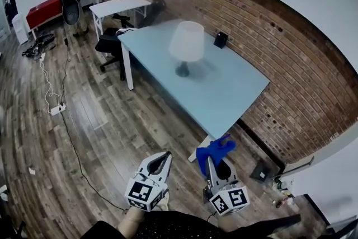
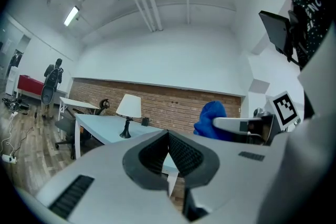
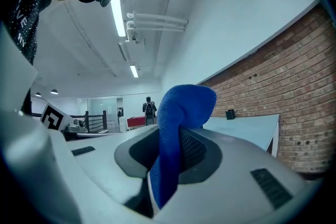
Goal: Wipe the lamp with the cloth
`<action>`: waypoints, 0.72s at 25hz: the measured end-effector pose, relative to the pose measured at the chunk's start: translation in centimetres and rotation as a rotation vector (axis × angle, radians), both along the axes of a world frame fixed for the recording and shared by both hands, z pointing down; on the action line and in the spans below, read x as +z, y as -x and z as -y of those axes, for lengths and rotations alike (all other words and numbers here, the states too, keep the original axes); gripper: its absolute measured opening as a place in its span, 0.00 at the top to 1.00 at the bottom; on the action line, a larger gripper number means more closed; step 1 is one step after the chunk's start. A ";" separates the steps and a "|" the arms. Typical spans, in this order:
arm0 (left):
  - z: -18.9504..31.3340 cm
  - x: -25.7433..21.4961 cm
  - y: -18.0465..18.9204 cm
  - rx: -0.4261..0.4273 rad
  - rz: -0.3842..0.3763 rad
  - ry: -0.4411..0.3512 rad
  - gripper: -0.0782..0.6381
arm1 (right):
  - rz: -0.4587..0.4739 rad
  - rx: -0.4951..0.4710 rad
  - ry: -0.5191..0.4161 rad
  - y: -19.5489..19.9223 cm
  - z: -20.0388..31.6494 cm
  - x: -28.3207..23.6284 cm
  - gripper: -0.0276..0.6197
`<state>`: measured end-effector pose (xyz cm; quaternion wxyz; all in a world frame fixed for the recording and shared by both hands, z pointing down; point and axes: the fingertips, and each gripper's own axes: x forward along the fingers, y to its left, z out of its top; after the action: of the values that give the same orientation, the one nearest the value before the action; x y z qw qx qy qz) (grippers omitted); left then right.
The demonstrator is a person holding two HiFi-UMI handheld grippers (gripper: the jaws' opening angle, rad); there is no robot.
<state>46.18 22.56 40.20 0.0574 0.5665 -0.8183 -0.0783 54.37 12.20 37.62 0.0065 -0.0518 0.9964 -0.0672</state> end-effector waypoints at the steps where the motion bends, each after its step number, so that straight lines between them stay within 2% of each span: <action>1: 0.4 0.0 1.1 -0.005 -0.002 -0.005 0.88 | -0.001 -0.005 -0.005 1.0 0.4 0.1 0.83; 5: 2.4 0.5 4.0 0.008 -0.010 -0.012 0.88 | -0.010 0.000 -0.016 3.9 2.2 0.9 0.83; 10: 5.3 1.1 6.0 0.043 0.005 0.024 0.88 | 0.006 0.038 -0.007 5.8 5.4 1.0 0.83; 18: 7.7 1.8 7.2 0.057 -0.003 0.050 0.88 | -0.001 0.053 0.023 7.4 8.1 1.7 0.83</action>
<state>38.95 14.90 42.05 0.0750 0.5878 -0.8035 -0.0573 46.94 4.06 39.30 0.0071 -0.0781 0.9938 -0.0785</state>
